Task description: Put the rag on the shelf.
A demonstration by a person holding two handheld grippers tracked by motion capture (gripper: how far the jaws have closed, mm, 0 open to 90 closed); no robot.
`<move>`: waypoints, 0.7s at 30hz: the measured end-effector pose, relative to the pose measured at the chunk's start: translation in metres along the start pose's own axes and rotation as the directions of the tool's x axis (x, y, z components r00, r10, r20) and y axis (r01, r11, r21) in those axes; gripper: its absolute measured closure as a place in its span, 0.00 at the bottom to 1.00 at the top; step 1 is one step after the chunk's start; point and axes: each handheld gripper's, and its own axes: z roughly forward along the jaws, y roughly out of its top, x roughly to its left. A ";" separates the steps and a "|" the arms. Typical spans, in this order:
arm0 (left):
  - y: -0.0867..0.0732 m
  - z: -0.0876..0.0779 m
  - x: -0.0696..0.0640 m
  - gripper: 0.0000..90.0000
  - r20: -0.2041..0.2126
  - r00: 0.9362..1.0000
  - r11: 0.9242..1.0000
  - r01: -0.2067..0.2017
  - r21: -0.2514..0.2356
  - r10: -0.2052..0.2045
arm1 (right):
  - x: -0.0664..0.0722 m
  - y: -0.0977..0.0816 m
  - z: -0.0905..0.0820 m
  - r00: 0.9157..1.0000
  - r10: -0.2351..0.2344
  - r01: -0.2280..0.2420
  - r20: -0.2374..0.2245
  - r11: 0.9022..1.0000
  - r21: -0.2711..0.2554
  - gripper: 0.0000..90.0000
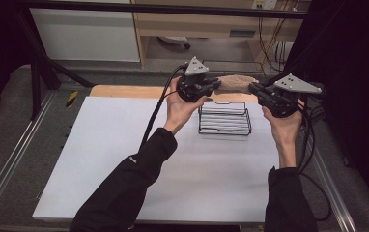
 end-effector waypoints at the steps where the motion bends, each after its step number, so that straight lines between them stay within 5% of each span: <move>1: -0.002 0.000 0.000 0.90 0.002 1.000 1.000 0.001 0.000 -0.001 | 0.000 -0.002 0.000 1.000 0.001 -0.001 -0.003 1.000 0.001 0.94; 7: -0.007 -0.003 0.000 0.84 0.019 1.000 1.000 0.008 0.028 -0.008 | 0.000 -0.009 0.003 1.000 -0.003 0.003 -0.012 1.000 0.014 0.94; 16: 0.010 -0.018 0.003 0.83 0.034 0.998 0.997 0.060 -0.044 -0.058 | 0.001 -0.012 0.004 1.000 -0.016 0.016 -0.009 1.000 0.019 0.94; 21: 0.011 -0.008 -0.003 0.92 0.050 0.997 0.998 0.057 0.039 -0.058 | 0.001 -0.013 0.004 1.000 -0.017 0.018 -0.012 1.000 0.017 0.93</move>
